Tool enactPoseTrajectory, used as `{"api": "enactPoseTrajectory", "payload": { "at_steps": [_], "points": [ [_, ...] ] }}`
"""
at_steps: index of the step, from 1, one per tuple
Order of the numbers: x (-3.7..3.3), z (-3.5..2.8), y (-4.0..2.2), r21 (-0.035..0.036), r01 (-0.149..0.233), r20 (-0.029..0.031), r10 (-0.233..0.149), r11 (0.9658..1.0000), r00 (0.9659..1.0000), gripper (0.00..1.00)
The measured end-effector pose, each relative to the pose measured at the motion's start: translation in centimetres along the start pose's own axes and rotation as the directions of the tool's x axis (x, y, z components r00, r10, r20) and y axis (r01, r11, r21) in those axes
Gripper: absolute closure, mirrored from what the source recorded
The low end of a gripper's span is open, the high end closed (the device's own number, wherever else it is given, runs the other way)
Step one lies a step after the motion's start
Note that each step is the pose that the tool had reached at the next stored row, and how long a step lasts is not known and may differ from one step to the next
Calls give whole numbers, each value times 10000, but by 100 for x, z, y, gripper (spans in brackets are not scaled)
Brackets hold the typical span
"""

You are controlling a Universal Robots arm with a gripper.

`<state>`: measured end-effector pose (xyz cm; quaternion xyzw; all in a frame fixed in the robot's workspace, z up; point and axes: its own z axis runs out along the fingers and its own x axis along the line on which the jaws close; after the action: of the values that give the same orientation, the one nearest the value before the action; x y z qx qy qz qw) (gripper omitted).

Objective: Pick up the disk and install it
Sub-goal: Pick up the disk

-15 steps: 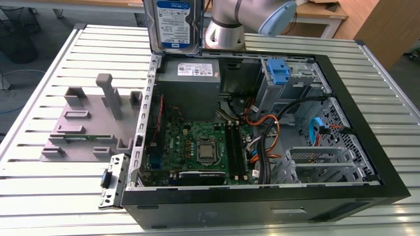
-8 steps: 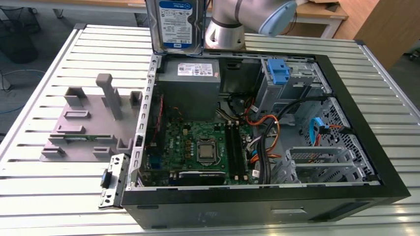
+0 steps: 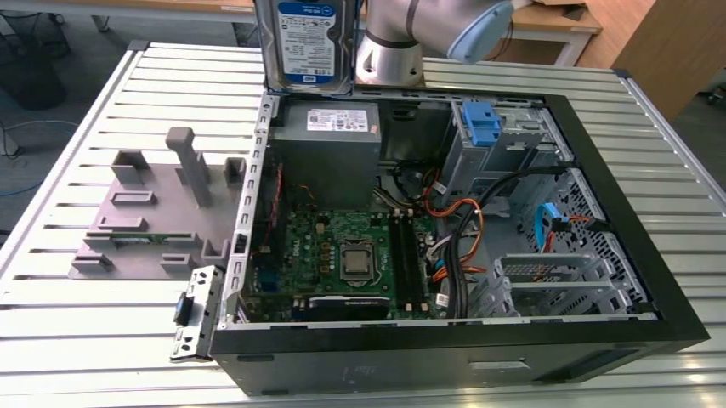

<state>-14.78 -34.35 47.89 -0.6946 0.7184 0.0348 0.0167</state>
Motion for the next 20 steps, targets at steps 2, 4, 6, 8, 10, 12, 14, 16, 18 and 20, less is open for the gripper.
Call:
{"api": "enactPoseTrajectory", "payload": {
  "at_steps": [2,4,6,8,10,12,14,16,18,20],
  "points": [
    [0,0,-1,0,0,0,0,10000,10000,65],
    [0,0,-3,0,0,0,0,10000,10000,65],
    [-1,0,-10,-1,2,-1,-2,10000,10000,65],
    [-1,0,-24,0,0,0,0,10000,10000,65],
    [-2,-1,-42,0,0,0,0,10000,10000,65],
    [-2,-1,-64,0,0,0,0,10000,10000,65],
    [-3,-2,-88,0,0,0,0,10000,10000,65],
    [-4,-3,-111,0,0,0,0,10000,10000,65],
    [-5,-4,-135,-1,0,-1,0,10000,10000,65],
    [-5,-4,-155,-1,0,-1,0,10000,10000,65]
  ]
}}
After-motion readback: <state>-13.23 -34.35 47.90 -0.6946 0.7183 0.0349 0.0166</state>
